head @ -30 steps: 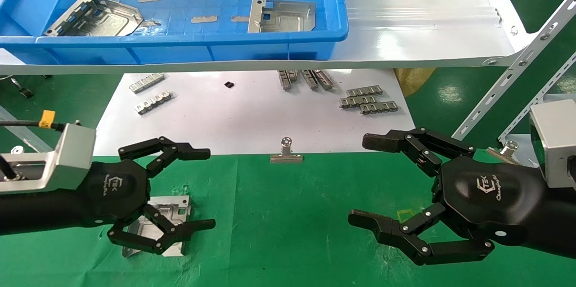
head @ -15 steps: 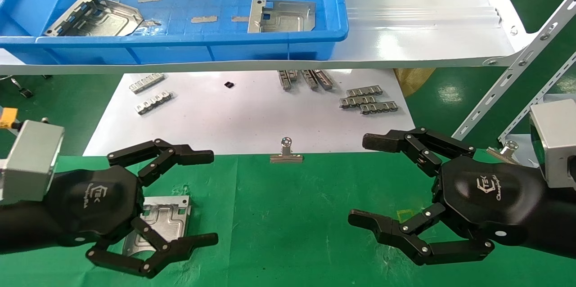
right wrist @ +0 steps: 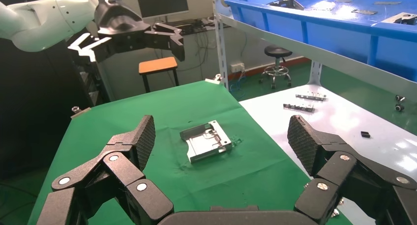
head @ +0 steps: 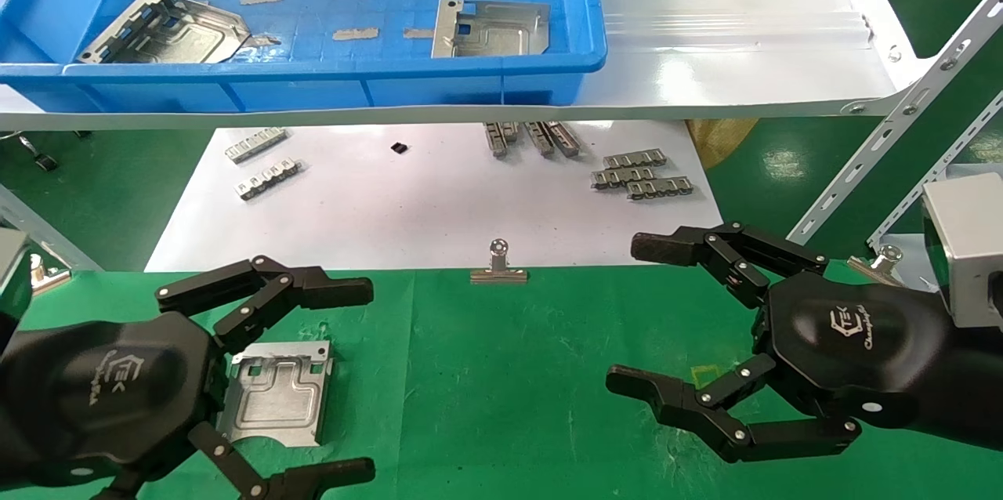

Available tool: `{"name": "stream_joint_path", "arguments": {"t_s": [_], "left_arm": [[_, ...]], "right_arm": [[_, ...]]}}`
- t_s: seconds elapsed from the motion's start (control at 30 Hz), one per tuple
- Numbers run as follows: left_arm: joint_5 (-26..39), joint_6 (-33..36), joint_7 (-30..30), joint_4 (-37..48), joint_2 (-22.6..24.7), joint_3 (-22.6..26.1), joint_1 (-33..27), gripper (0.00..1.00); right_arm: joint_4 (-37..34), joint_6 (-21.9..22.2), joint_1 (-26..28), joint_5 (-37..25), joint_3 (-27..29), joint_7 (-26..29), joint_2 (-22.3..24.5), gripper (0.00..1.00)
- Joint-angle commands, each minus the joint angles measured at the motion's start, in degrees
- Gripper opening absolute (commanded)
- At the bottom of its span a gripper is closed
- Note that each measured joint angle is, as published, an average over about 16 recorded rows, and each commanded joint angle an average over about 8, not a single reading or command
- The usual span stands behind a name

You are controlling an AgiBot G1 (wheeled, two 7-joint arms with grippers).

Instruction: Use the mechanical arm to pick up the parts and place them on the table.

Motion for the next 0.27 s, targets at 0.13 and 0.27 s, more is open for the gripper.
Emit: {"name": "stream_joint_path", "arguments": {"t_s": [0.13,0.27], "left_arm": [[-0.30,-0.12,-0.45,-0.84,-0.18,-0.69,0.61,1.00],[-0.26,-0.12,-0.34,-0.56,-0.15,-0.46,0.43,1.00]], "right_arm": [[-0.01,0.01,-0.01,0.00,0.00,0.00,0.00,1.00],[-0.01,0.01,0.00,0.00,0.00,0.00,0.00,1.00]]}}
